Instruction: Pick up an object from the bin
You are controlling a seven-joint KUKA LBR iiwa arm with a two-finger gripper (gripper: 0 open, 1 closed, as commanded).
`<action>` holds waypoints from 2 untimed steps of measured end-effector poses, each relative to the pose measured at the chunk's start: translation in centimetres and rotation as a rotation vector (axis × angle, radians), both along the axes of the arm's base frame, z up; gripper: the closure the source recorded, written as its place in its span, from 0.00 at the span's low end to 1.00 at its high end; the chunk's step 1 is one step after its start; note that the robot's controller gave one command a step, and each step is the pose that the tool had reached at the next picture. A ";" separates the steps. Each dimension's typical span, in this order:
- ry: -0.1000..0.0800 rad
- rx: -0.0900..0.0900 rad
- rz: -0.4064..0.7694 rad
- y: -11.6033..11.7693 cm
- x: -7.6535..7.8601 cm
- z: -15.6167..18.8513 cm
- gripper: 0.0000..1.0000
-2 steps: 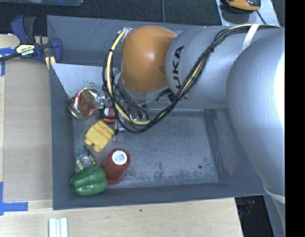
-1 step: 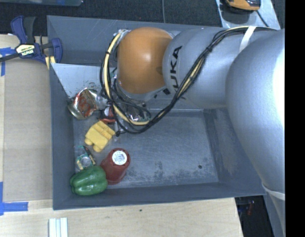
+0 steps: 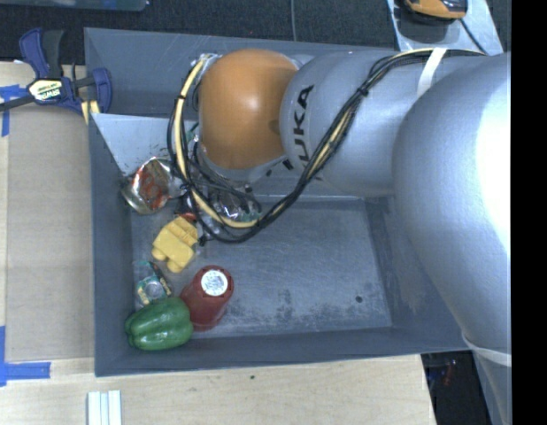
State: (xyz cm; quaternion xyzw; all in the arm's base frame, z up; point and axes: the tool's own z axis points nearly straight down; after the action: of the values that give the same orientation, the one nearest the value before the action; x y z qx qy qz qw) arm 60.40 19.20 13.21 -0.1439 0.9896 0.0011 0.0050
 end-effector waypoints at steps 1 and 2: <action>-0.003 -0.003 0.232 -0.1 0.3 -5.8 0.00; -0.011 -0.002 0.351 0.5 1.1 -5.9 1.00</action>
Offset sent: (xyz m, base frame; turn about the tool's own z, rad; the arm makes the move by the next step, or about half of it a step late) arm 0.0081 0.0047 -0.0621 -0.3558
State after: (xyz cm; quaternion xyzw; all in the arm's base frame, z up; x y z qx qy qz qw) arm 61.48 19.70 7.34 -0.3146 0.9492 0.0003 0.0102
